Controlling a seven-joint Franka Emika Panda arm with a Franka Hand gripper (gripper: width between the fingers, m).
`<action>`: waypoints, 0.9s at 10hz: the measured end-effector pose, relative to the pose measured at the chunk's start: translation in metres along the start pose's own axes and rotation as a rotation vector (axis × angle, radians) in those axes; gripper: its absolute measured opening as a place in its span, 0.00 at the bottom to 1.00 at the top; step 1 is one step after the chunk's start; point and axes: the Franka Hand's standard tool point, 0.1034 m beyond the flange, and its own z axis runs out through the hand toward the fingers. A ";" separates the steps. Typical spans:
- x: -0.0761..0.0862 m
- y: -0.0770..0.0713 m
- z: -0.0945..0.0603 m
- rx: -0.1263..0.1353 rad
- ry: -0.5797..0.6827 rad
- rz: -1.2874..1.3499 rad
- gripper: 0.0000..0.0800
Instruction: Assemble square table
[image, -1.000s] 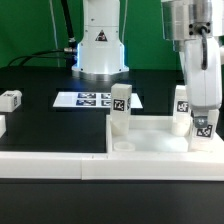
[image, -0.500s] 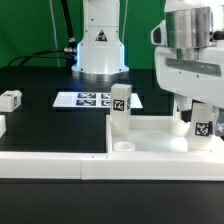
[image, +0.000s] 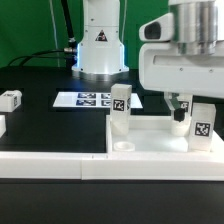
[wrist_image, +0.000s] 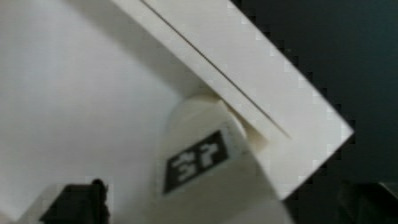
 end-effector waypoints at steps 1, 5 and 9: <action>0.001 0.003 0.000 -0.009 -0.009 -0.193 0.81; 0.004 0.004 0.000 -0.025 -0.022 -0.299 0.64; 0.004 0.005 0.000 -0.032 -0.019 0.032 0.36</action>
Offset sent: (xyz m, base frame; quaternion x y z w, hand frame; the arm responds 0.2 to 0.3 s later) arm 0.0000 0.0000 0.0000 0.0000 0.0000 0.0650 0.9979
